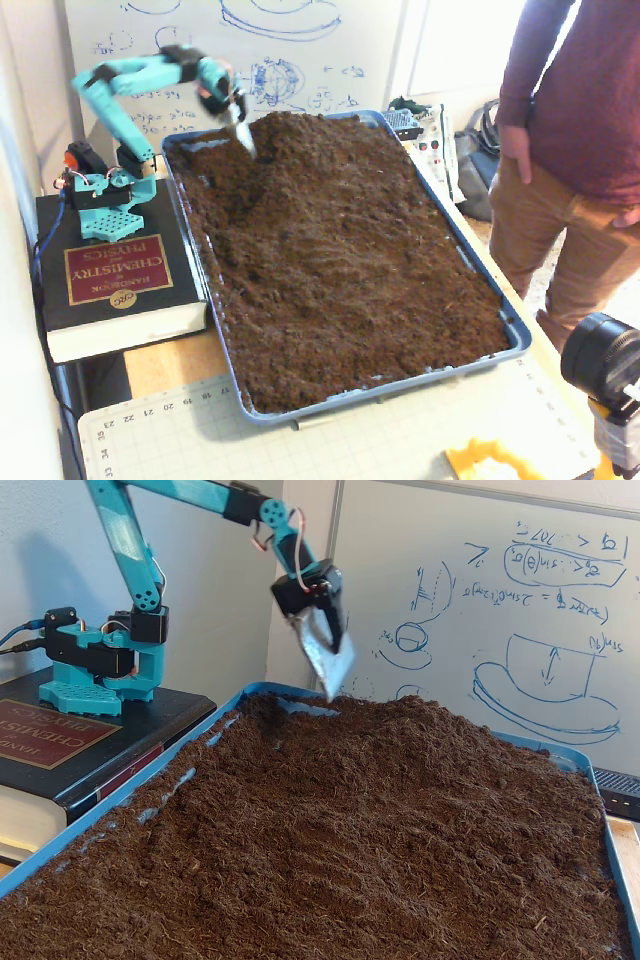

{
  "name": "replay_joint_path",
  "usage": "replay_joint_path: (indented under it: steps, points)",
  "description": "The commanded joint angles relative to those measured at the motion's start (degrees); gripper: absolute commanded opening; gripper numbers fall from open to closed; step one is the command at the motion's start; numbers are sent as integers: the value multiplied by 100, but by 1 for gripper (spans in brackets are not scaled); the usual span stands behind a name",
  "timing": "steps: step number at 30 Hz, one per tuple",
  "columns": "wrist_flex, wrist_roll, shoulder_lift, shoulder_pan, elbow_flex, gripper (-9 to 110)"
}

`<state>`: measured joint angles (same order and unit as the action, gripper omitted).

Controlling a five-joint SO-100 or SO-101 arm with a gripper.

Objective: Build a berm.

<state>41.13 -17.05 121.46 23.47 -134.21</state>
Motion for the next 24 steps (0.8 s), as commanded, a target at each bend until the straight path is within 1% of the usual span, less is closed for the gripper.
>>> replay_joint_path:
  steps: [1, 6, 10, 17, 19, 24]
  points:
    - [167, 949, 905, -844, -554, 0]
    - [167, 2180, 580, -1784, -1283, 0]
    - [167, 2804, 9, -2215, -1521, 0]
    - [44, 3094, -1512, -2320, -1389, 1]
    - [-229, 3138, -2127, -2312, -1230, 1]
    - [-1327, 3146, -3261, -2320, -316, 1]
